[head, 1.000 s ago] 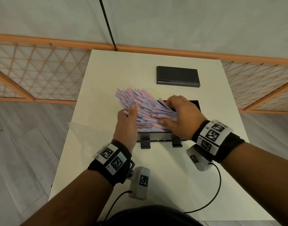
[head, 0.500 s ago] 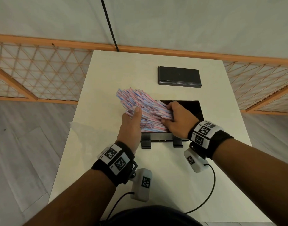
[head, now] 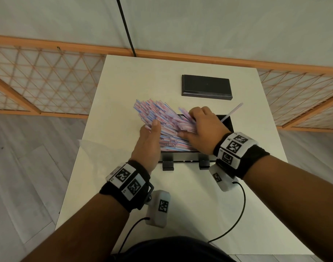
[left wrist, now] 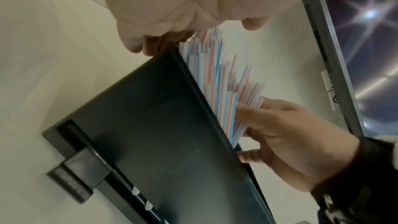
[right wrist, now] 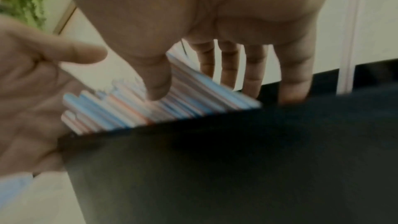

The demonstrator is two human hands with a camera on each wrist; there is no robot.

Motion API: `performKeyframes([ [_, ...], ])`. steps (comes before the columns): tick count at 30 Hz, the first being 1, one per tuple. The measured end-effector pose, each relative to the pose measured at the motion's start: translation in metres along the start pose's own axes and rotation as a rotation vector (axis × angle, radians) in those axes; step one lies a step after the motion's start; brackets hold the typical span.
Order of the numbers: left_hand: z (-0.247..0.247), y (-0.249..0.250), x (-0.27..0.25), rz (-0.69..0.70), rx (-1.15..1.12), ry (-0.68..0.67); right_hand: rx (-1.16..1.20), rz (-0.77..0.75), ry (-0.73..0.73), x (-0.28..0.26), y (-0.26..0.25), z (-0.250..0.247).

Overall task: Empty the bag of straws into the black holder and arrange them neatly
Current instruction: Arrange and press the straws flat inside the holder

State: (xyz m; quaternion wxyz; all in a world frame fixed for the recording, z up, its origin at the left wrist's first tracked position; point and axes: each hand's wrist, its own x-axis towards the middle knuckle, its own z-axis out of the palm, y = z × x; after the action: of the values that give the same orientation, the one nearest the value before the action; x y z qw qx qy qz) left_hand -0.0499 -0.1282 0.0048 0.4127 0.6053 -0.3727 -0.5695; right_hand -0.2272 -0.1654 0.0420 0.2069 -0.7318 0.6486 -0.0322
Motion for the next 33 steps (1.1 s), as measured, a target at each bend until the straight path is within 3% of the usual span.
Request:
performKeyframes([
  [4,-0.003,0.005,-0.006,-0.044,0.053,0.053,0.061,-0.007,0.084,-0.016,0.02,-0.019],
  [8,0.001,0.005,-0.013,-0.115,0.081,0.041,-0.025,0.123,0.167,-0.034,0.053,-0.028],
  [13,0.007,0.003,-0.011,-0.099,0.051,0.04,-0.041,0.23,0.056,-0.028,0.072,-0.036],
  [15,0.008,0.005,-0.01,-0.078,0.018,0.047,-0.02,0.202,0.044,-0.024,0.068,-0.037],
  [22,0.005,0.001,-0.005,-0.045,-0.023,0.063,-0.03,-0.088,0.29,-0.029,0.038,-0.049],
  [26,0.007,0.005,-0.007,-0.074,-0.022,0.072,-0.01,-0.263,0.089,-0.03,0.012,-0.04],
  [28,0.007,0.005,-0.008,-0.077,-0.014,0.068,0.057,-0.272,0.074,-0.03,0.012,-0.037],
  [31,0.003,0.004,-0.008,-0.073,0.007,0.075,0.094,-0.155,0.132,-0.033,0.03,-0.036],
  [33,0.0,0.0,-0.007,-0.083,0.015,0.079,0.008,-0.034,-0.013,-0.037,0.041,-0.03],
])
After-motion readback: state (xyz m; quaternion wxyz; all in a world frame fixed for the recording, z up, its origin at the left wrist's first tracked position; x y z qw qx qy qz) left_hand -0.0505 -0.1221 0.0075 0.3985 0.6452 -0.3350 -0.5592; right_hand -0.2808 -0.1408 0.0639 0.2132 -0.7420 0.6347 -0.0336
